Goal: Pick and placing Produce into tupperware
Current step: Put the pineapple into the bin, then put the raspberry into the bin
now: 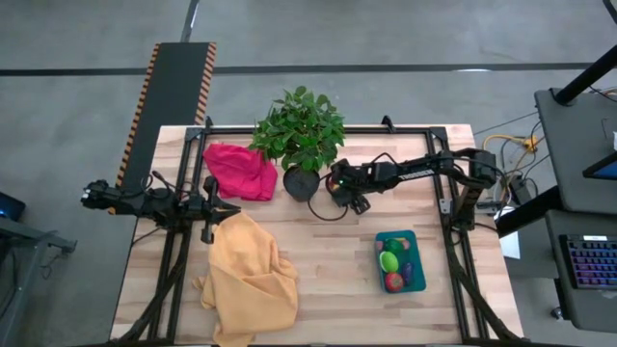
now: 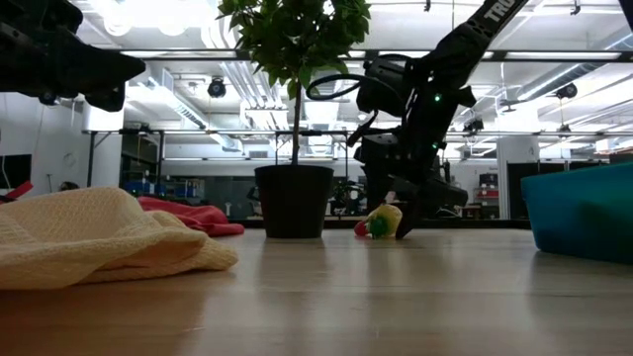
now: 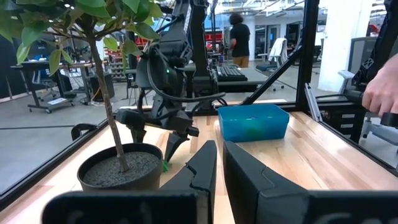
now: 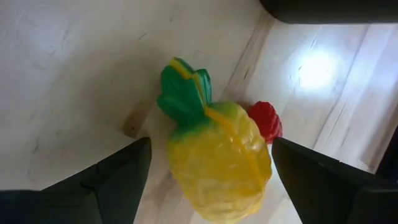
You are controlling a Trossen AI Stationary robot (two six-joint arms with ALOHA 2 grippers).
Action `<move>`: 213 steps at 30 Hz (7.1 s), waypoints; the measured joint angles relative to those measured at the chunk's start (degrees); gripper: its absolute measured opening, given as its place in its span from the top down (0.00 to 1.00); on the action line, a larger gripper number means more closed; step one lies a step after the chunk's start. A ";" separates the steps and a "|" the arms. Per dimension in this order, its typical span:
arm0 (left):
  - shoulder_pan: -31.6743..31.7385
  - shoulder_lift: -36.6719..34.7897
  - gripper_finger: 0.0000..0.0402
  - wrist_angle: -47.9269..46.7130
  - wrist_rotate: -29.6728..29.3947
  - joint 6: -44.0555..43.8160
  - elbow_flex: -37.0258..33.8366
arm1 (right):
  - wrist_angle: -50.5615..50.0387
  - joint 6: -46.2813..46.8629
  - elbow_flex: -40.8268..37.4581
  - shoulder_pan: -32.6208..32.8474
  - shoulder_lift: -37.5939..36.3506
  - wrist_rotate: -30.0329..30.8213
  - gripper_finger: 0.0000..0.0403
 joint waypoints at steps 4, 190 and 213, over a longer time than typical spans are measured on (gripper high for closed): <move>0.01 0.04 0.96 0.01 0.00 0.02 0.00 | -0.04 0.76 -0.06 0.00 -0.35 0.17 0.19; 0.00 0.07 0.96 2.49 -1.25 0.02 -0.15 | 1.86 34.65 1.21 -3.30 -9.55 -13.14 0.14; 0.01 0.07 0.96 1.92 -1.25 0.09 -0.15 | -2.64 31.17 -5.64 -5.90 -11.86 -11.81 0.18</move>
